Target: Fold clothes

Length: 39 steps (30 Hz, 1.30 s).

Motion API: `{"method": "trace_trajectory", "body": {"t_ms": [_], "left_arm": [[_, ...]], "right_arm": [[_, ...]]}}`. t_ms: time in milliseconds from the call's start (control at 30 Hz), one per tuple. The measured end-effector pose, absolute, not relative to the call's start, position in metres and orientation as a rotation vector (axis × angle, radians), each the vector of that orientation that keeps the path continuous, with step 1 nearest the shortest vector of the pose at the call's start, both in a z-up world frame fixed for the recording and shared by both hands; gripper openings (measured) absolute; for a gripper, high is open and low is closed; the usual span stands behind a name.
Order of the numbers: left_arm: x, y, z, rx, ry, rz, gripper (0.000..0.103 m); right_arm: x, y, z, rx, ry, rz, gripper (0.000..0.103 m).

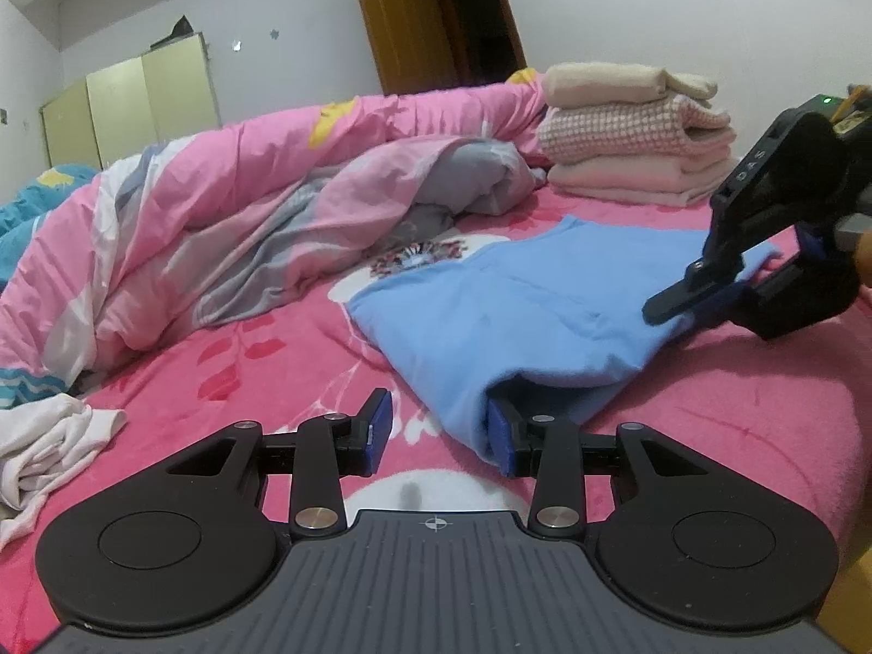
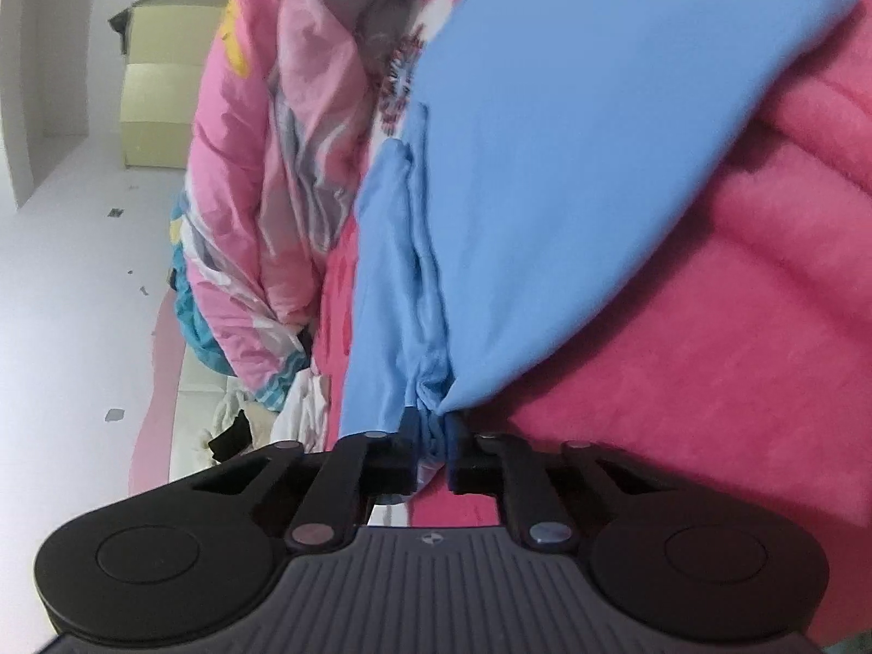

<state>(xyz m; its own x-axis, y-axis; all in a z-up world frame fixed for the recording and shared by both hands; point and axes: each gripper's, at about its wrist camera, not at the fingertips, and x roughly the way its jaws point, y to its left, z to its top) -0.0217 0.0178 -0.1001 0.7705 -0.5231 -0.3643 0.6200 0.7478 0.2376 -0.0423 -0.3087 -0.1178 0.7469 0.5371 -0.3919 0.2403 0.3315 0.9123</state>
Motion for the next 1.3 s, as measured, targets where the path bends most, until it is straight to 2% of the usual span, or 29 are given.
{"method": "trace_trajectory", "body": {"t_ms": [100, 267, 567, 700, 933, 1100, 1300], "left_arm": [[-0.028, 0.025, -0.091, 0.327, 0.282, -0.647, 0.04], [-0.035, 0.018, -0.072, 0.273, 0.256, -0.744, 0.047], [-0.027, -0.065, -0.084, 0.509, 0.213, -0.775, 0.046], [-0.033, -0.069, -0.087, 0.586, 0.183, -0.778, 0.046], [-0.037, -0.058, -0.093, 0.584, 0.25, -0.771, 0.046], [-0.039, -0.051, -0.095, 0.568, 0.28, -0.745, 0.047], [-0.04, -0.029, -0.093, 0.478, 0.336, -0.687, 0.048]], "right_arm": [[-0.042, -0.308, -0.103, 1.183, 0.696, 0.231, 0.007], [-0.041, -0.307, -0.071, 0.991, 0.616, 0.249, 0.007], [-0.034, -0.312, -0.06, 0.9, 0.64, 0.306, 0.007], [-0.032, -0.317, -0.063, 0.905, 0.646, 0.317, 0.007], [-0.04, -0.324, -0.093, 1.013, 0.682, 0.315, 0.007], [-0.046, -0.33, -0.11, 1.103, 0.709, 0.297, 0.011], [-0.052, -0.334, -0.119, 1.161, 0.723, 0.295, 0.021]]}}
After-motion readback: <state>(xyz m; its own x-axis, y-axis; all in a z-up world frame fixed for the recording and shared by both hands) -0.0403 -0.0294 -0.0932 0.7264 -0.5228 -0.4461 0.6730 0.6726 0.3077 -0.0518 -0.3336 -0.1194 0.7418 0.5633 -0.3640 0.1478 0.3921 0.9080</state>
